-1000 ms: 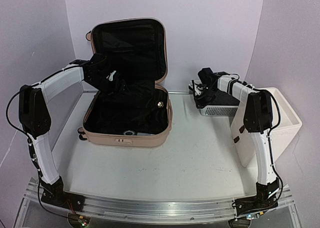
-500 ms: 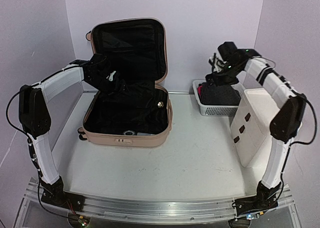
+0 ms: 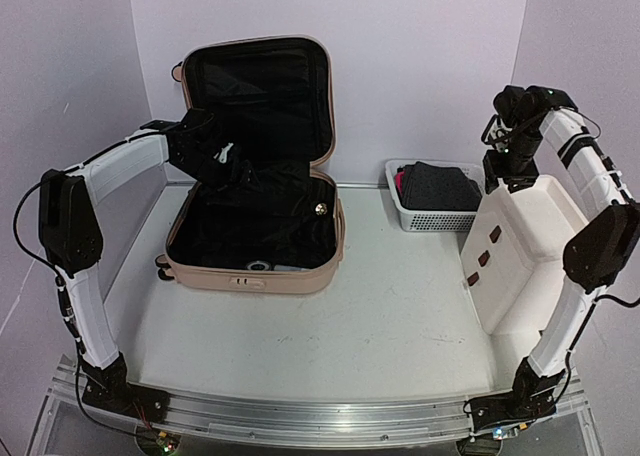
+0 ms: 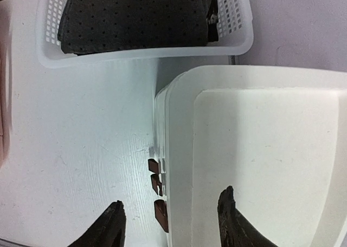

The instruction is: Open, take out, and arrange the luggage

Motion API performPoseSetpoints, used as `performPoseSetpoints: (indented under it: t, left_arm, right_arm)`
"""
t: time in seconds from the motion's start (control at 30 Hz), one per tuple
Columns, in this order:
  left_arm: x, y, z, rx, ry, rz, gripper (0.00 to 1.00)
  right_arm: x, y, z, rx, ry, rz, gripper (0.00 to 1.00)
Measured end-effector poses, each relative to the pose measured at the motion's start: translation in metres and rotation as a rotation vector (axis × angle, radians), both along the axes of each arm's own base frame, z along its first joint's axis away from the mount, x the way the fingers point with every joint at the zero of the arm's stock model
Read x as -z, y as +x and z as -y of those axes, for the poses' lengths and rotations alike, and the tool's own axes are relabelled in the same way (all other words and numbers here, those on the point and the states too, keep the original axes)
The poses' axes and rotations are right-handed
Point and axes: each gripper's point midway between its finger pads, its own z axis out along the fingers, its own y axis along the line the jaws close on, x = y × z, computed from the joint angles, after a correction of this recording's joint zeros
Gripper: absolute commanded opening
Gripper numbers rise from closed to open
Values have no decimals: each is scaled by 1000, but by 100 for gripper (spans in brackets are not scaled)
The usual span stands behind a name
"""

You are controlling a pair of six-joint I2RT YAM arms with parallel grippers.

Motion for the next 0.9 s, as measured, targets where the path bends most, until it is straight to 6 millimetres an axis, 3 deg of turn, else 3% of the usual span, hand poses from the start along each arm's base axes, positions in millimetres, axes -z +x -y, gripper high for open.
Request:
performPoseSetpoints:
  t: [0.4,0.73,0.77,0.8,0.9]
  left_arm:
    - [4,-1,-1,-2,4,-11,79]
    - [3,-3,1,0,-10,-22,81]
    - [3,-3,1,0,-12,-23,81]
    - [3,-3,1,0,-13,-24,81]
    - [3,-4,2,-3,-19,-31,81]
  right_arm:
    - [34,-10,4,2,40,-139,24]
    - [35,-18,9,-3,8,-124,18]
    - [35,-18,9,-3,8,-122,14]
    - [35,-18,10,-2,8,-118,3]
    - [34,-17,8,-4,15,-109,0]
